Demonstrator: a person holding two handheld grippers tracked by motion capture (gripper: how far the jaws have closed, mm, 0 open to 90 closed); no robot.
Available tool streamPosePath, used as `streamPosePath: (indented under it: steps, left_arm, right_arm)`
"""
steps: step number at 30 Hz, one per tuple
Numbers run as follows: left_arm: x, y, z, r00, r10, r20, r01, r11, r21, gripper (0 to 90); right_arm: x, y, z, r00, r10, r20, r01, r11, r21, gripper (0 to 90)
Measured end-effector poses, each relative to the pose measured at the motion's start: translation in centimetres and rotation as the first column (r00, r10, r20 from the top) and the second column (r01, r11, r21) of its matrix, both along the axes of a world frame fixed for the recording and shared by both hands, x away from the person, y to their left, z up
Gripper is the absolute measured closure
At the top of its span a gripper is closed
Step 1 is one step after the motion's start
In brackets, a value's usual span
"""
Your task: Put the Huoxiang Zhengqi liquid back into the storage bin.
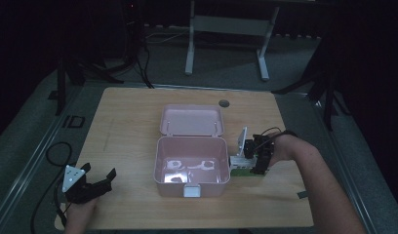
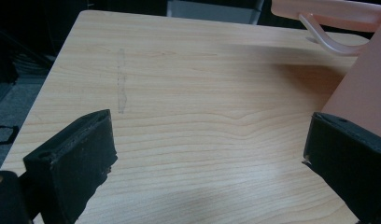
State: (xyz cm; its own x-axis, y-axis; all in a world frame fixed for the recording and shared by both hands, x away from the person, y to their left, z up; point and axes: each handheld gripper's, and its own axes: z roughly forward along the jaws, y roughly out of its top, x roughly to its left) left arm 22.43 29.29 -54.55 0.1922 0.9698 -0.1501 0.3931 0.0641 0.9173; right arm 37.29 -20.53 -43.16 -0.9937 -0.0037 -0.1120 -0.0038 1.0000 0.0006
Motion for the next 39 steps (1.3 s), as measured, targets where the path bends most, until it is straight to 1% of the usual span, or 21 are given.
streamPosePath:
  steps: [1,4,5,6,9,10,15,18,22,24,25,27,31,34,35,36,37,39]
  left_arm:
    - [0.0,0.0,0.0,1.0,0.0,0.0,0.0,1.0,0.0,2.4]
    - [0.0,0.0,0.0,1.0,-0.002,-0.001,0.002,1.0,0.0,2.4]
    - [0.0,0.0,0.0,1.0,-0.003,-0.002,0.003,1.0,0.002,2.4]
    - [0.0,0.0,0.0,1.0,-0.004,-0.002,0.004,1.0,0.002,2.5]
    - [0.0,0.0,0.0,1.0,-0.004,-0.002,0.004,1.0,0.003,2.4]
    - [0.0,0.0,-0.1,1.0,-0.004,-0.003,0.004,1.0,0.004,2.4]
    - [0.0,0.0,-0.1,1.0,-0.004,-0.003,0.004,1.0,0.004,2.4]
    - [0.1,0.0,-0.1,1.0,-0.004,-0.003,0.004,1.0,0.005,2.4]
    - [0.1,-0.1,-0.1,1.0,-0.004,-0.004,0.004,1.0,0.005,2.4]
    - [0.1,-0.1,-0.1,1.0,-0.004,-0.003,0.004,1.0,0.005,2.4]
    - [0.1,-0.1,-0.1,1.0,-0.004,-0.003,0.005,1.0,0.005,2.4]
    - [0.1,-0.1,-0.1,1.0,-0.004,-0.003,0.004,1.0,0.005,2.4]
    - [0.1,-0.1,-0.1,1.0,-0.004,-0.003,0.004,1.0,0.006,2.4]
    - [0.0,0.0,-0.1,1.0,-0.003,-0.004,0.003,1.0,0.006,2.4]
    - [0.0,0.0,-0.1,1.0,-0.003,-0.004,0.003,1.0,0.006,2.4]
    - [0.0,0.0,-0.1,1.0,-0.002,-0.004,0.002,1.0,0.006,2.4]
    - [0.0,0.0,-0.1,1.0,-0.001,-0.004,0.001,1.0,0.006,2.4]
    - [0.0,0.0,-0.1,1.0,0.001,-0.003,-0.001,1.0,0.006,2.4]
  right_arm:
    - [0.3,0.0,-0.3,1.0,0.001,-0.006,-0.001,1.0,-0.002,25.8]
    - [0.6,0.0,-0.5,0.9999,0.004,-0.013,-0.004,1.0,0.0,31.0]
    - [0.6,0.0,-0.5,0.9999,0.004,-0.013,-0.004,1.0,0.0,31.0]
    - [0.7,0.0,-0.6,0.9998,0.002,-0.018,-0.002,1.0,-0.004,35.2]
    - [0.8,0.1,-0.7,0.9998,0.007,-0.021,-0.007,1.0,-0.01,37.7]
    - [0.8,0.1,-0.8,0.9998,0.006,-0.021,-0.006,1.0,-0.011,40.0]
    - [1.1,0.6,-1.7,0.9985,0.012,-0.054,-0.015,0.999,-0.05,45.5]
    - [1.2,0.8,-1.9,0.9978,0.019,-0.064,-0.022,0.998,-0.057,49.1]
    - [1.1,0.8,-2.0,0.9976,0.027,-0.063,-0.031,0.997,-0.067,55.4]
    - [1.1,0.8,-2.1,0.9977,0.028,-0.061,-0.032,0.997,-0.069,56.5]
    - [1.1,0.9,-2.1,0.9982,0.027,-0.053,-0.03,0.997,-0.073,60.1]
    - [1.1,0.9,-2.0,0.9978,0.038,-0.055,-0.042,0.996,-0.079,61.1]
    - [1.1,1.0,-2.0,0.9975,0.043,-0.055,-0.048,0.995,-0.087,61.7]
    - [1.1,1.1,-2.0,0.9983,0.015,-0.056,-0.021,0.995,-0.099,62.0]
    - [1.1,1.1,-2.0,0.9983,0.015,-0.056,-0.021,0.995,-0.099,62.0]
    - [1.2,1.2,-2.0,0.9979,-0.012,-0.064,0.005,0.994,-0.106,62.0]
    - [1.2,1.2,-2.0,0.9979,-0.012,-0.064,0.005,0.994,-0.106,62.0]
    - [1.3,1.3,-1.8,0.9954,-0.056,-0.078,0.047,0.992,-0.116,62.0]
